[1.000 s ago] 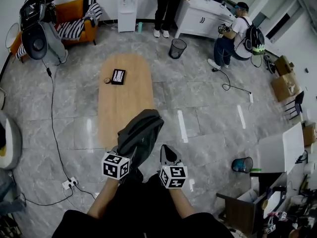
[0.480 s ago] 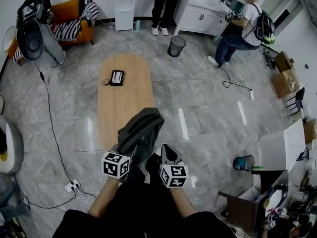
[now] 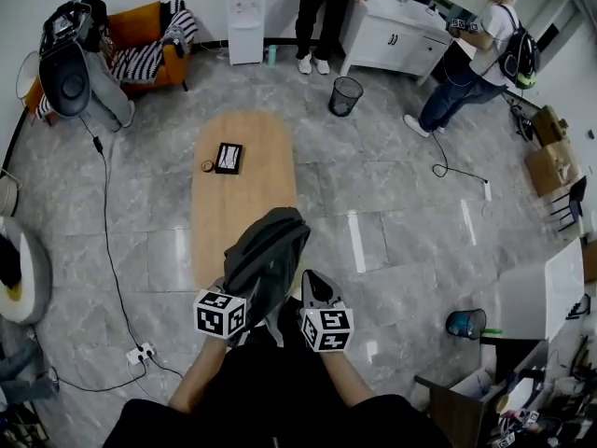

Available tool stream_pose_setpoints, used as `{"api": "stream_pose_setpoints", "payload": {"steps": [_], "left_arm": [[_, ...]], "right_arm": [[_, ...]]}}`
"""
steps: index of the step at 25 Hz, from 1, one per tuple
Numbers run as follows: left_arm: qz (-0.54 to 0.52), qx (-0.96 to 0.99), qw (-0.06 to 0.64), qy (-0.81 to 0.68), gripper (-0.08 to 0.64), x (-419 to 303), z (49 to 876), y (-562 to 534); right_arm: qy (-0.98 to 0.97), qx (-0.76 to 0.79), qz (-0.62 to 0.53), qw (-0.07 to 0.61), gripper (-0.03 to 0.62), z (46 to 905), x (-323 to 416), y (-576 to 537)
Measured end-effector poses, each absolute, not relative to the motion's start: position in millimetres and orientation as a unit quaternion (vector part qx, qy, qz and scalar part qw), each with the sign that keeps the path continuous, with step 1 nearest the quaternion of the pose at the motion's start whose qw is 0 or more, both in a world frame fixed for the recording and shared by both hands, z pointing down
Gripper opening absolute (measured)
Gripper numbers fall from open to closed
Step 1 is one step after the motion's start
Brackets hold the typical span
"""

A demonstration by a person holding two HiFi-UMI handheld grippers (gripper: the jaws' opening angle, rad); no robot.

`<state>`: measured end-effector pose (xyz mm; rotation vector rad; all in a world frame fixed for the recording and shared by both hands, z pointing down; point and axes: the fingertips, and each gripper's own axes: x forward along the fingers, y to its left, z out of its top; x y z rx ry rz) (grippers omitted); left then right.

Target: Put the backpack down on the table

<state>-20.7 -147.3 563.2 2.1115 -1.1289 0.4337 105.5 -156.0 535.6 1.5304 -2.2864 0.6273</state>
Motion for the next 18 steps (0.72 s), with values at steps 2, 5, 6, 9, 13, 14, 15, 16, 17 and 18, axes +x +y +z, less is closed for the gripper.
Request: {"api": "stream_pose_setpoints", "payload": {"steps": [2, 5, 6, 9, 13, 14, 15, 16, 17, 18], "left_arm": [[0.168, 0.809, 0.350, -0.441, 0.075, -17.6, 565.9, -155.6], [0.168, 0.804, 0.353, -0.449, 0.075, -8.5, 566.9, -170.6], [0.167, 0.802, 0.353, -0.451, 0.075, -5.4, 567.4, -176.3], [0.165, 0.798, 0.354, -0.460, 0.075, 2.6, 570.4, -192.9], [0.163, 0.792, 0.353, -0.471, 0.075, 14.6, 575.9, -215.1], [0.161, 0.790, 0.353, -0.475, 0.075, 17.2, 576.7, -220.6], [0.159, 0.788, 0.352, -0.479, 0.077, 19.6, 577.4, -225.9], [0.158, 0.786, 0.350, -0.484, 0.075, 22.3, 578.2, -231.1], [0.157, 0.785, 0.347, -0.488, 0.075, 26.2, 579.2, -236.5], [0.156, 0.785, 0.344, -0.491, 0.075, 31.7, 580.3, -242.3]], "right_arm": [[-0.802, 0.531, 0.222, 0.160, 0.011, 537.5, 110.9, -166.6], [-0.805, 0.524, 0.228, 0.160, 0.011, 538.5, 121.2, -185.8], [-0.806, 0.522, 0.230, 0.161, 0.011, 539.0, 124.0, -192.3], [-0.810, 0.512, 0.236, 0.162, 0.011, 542.2, 131.0, -209.0], [-0.817, 0.498, 0.238, 0.169, 0.011, 548.7, 142.4, -228.8], [-0.818, 0.494, 0.240, 0.170, 0.011, 550.6, 145.3, -233.7], [-0.820, 0.489, 0.243, 0.171, 0.011, 552.5, 148.1, -238.4], [-0.822, 0.484, 0.245, 0.173, 0.011, 554.5, 151.3, -243.0], [-0.824, 0.480, 0.247, 0.175, 0.011, 556.2, 155.6, -247.5], [-0.825, 0.476, 0.247, 0.178, 0.011, 557.4, 161.2, -252.0]]}}
